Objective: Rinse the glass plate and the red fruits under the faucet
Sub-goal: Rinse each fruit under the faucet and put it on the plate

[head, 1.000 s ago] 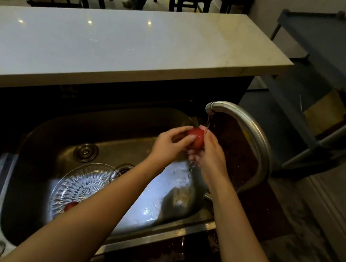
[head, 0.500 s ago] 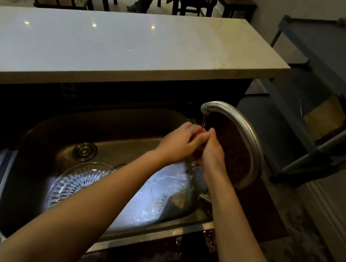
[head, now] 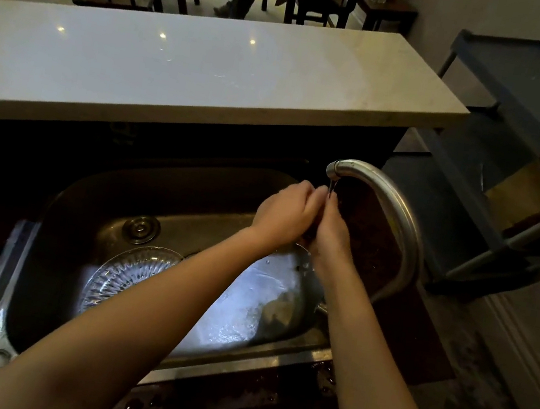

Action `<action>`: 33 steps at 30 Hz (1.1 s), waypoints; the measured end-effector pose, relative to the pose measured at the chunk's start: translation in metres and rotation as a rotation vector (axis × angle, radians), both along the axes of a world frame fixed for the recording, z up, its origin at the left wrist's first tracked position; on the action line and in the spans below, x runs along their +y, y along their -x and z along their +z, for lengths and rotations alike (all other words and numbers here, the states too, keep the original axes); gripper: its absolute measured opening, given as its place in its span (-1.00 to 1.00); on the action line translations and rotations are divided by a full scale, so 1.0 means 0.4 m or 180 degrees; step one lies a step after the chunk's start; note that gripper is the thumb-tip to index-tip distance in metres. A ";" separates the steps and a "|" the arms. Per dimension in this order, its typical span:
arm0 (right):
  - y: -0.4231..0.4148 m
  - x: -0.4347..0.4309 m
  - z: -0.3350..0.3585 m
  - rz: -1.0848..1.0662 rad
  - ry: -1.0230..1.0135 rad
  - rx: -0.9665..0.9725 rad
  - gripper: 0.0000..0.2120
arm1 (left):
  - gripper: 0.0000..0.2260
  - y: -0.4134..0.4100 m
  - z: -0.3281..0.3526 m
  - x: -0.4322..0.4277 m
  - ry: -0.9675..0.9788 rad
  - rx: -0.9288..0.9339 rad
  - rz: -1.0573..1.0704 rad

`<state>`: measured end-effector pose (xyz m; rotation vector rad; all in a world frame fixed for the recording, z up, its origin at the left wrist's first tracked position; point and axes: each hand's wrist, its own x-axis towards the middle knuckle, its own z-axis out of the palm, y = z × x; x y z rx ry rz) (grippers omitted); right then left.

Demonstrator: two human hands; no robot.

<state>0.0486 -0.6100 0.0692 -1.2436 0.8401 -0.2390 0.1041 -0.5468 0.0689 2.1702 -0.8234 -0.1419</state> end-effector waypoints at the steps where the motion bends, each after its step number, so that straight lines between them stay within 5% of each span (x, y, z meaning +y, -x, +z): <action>1: -0.004 0.010 -0.004 0.0072 0.0261 0.0053 -0.61 | -0.63 -0.004 0.004 -0.004 0.0000 0.0135 0.0124; 3: -0.002 0.027 -0.011 -0.0014 0.0282 0.0029 -0.54 | -0.59 -0.002 0.015 -0.012 -0.0273 0.0042 0.0132; 9: 0.031 -0.015 0.006 -0.0306 -0.0994 -0.0335 -0.54 | -0.64 0.020 0.015 -0.006 -0.0638 -0.1086 -0.0450; 17: 0.036 -0.013 0.009 0.0123 -0.1445 -0.1055 -0.64 | -0.65 -0.015 0.018 0.059 -0.0161 -0.0124 -0.0869; 20: 0.036 0.002 -0.006 0.0349 -0.1242 -0.1056 -0.73 | -0.60 -0.029 0.027 0.097 -0.0379 -0.0380 -0.0974; 26: -0.006 0.061 -0.029 0.1679 0.0691 -0.0168 -0.64 | -0.57 -0.049 0.040 0.255 -0.0141 0.0002 -0.0672; 29: -0.041 0.131 -0.054 0.2005 0.0956 0.0061 -0.59 | -0.61 -0.051 0.011 0.397 -0.0256 0.0188 -0.0092; 33: -0.083 0.264 -0.133 0.2527 0.1168 0.0279 -0.48 | -0.69 -0.030 -0.067 0.648 -0.1038 -0.0366 0.1230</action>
